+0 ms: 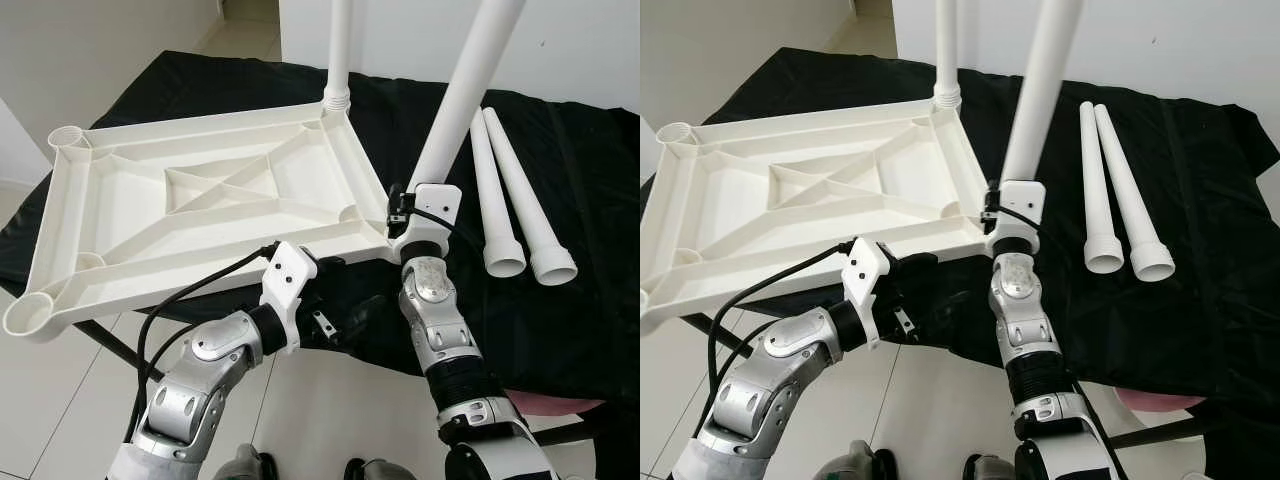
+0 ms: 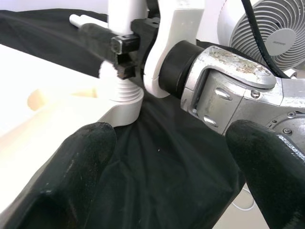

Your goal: Building children table

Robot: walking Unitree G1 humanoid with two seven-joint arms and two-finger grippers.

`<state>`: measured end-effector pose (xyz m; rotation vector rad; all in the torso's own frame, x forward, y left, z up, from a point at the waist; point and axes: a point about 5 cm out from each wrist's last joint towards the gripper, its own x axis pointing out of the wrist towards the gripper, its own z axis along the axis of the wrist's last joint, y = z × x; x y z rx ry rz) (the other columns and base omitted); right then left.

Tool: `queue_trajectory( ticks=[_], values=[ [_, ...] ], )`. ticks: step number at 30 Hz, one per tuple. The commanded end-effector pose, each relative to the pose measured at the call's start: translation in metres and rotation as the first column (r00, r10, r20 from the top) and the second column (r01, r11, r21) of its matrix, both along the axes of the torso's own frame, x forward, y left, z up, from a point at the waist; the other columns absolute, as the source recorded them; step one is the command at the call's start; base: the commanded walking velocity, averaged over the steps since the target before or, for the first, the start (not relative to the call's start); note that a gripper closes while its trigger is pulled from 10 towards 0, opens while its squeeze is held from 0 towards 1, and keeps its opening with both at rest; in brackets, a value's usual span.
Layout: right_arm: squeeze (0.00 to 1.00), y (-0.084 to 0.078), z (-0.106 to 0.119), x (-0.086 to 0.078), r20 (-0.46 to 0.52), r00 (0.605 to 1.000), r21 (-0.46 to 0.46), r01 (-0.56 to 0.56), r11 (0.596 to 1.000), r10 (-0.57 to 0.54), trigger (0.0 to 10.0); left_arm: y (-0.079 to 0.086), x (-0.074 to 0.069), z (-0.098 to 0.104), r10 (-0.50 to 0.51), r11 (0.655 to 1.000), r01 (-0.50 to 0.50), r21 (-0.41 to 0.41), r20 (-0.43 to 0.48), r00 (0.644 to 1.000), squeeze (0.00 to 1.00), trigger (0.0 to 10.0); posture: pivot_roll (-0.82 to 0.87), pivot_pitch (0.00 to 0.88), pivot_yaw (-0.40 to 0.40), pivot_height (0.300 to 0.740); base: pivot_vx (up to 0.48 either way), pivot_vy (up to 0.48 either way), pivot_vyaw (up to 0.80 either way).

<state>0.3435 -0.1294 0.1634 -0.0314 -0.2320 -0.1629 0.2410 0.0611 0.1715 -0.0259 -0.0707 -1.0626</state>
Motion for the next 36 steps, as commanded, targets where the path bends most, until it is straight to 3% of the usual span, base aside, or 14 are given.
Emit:
queue_trajectory(
  ticks=[1,8,15,18,29,30,36],
  values=[
    [0.0,-0.024,-0.042,-0.008,-0.192,0.973,-0.024,0.123,0.992,-0.125,10.0,0.002,0.002,0.0,0.086,0.996,-0.086,0.006,-0.005,0.996,0.0,10.0,-0.06,0.12,0.03,0.74,0.0,0.0,0.0],
    [0.0,-0.025,-0.042,-0.009,-0.193,0.967,-0.008,0.166,0.986,-0.165,10.0,0.001,0.002,0.0,0.082,0.997,-0.082,0.007,-0.005,0.997,0.0,10.0,-0.06,0.118,0.031,0.74,0.0,0.0,0.0],
    [0.0,-0.017,-0.043,-0.01,-0.189,0.974,0.021,0.128,0.992,-0.122,10.0,-0.001,0.001,0.0,0.073,0.997,-0.073,0.008,-0.005,0.997,0.0,10.0,-0.06,0.11,0.031,0.74,0.0,0.0,0.0],
    [1.0,-0.016,-0.039,-0.01,-0.163,0.982,0.029,0.104,0.994,-0.098,10.0,-0.002,0.001,0.0,0.069,0.998,-0.069,0.007,-0.006,0.998,0.0,10.0,-0.06,0.107,0.03,0.74,0.0,0.0,0.0],
    [1.0,-0.029,-0.028,-0.004,-0.101,0.994,0.002,0.032,0.999,-0.031,10.0,-0.003,0.001,0.0,0.067,0.998,-0.067,0.004,-0.008,0.998,0.0,10.0,-0.06,0.108,0.03,0.74,0.0,0.0,0.0],
    [0.0,-0.03,-0.026,-0.001,-0.095,0.995,0.004,-0.023,1.0,0.023,10.0,-0.003,0.001,0.0,0.067,0.998,-0.067,0.004,-0.009,0.998,0.0,10.0,-0.06,0.111,0.031,0.74,0.0,0.0,0.0],
    [0.0,-0.03,-0.02,0.003,-0.089,0.983,-0.003,-0.159,0.987,0.158,10.0,-0.003,0.0,0.0,0.064,0.998,-0.064,0.006,-0.01,0.998,0.0,10.0,-0.06,0.114,0.034,0.74,0.0,0.0,0.0]
  ],
)
